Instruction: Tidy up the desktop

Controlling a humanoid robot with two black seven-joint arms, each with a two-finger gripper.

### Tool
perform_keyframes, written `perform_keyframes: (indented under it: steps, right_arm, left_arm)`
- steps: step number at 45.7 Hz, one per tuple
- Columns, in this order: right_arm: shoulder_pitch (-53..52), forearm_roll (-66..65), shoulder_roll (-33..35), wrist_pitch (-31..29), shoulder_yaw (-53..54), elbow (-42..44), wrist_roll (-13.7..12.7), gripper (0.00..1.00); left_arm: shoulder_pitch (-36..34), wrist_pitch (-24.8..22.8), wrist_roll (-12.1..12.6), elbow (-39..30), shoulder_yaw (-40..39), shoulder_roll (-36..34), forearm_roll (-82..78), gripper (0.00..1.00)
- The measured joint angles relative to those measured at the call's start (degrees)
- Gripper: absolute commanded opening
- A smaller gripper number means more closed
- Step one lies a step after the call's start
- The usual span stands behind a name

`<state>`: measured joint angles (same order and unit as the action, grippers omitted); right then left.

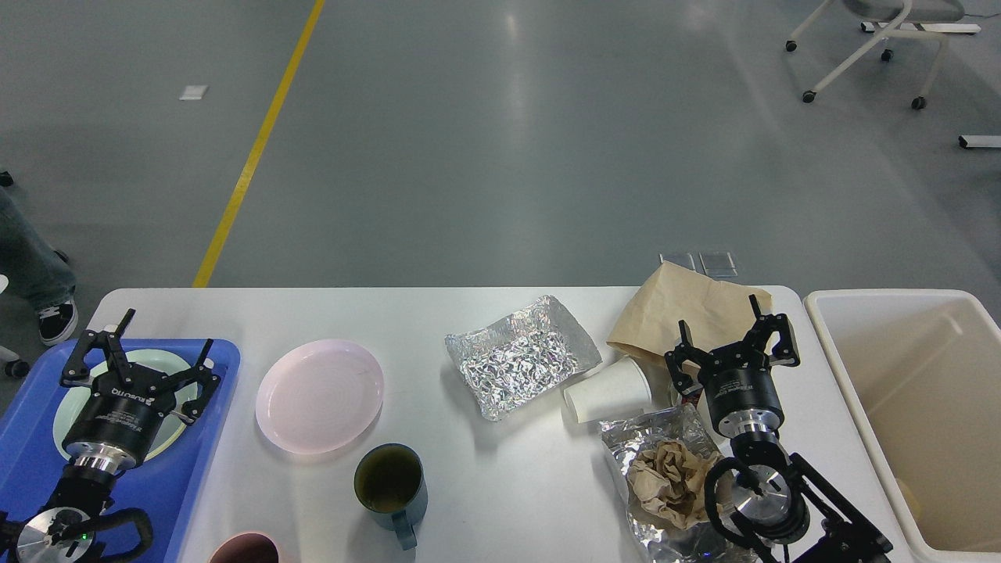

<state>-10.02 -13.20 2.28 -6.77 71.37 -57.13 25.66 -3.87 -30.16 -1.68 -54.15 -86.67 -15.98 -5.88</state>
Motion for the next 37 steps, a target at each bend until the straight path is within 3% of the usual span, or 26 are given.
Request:
perform_keyframes:
  steps: [13, 20, 29, 37]
  right_arm:
    - [0.0, 0.0, 0.0, 0.0, 0.0, 0.0, 0.0, 1.00]
    - [0.0, 0.0, 0.0, 0.0, 0.0, 0.0, 0.0, 1.00]
    - [0.0, 0.0, 0.0, 0.0, 0.0, 0.0, 0.0, 1.00]
    - [0.0, 0.0, 0.0, 0.0, 0.0, 0.0, 0.0, 1.00]
  left_arm:
    - [-0.1, 0.1, 0.3, 0.3, 0.2, -4.4, -0.2, 0.97]
    - [-0.7, -1.6, 0.0, 0.3, 6.3, -14.0, -0.2, 0.97]
    - [-13.7, -3.9, -0.7, 0.7, 35.9, -36.2, -0.2, 0.97]
    - [-32.8, -3.7, -0.5, 2.6, 65.0, -44.7, -0.2, 0.97]
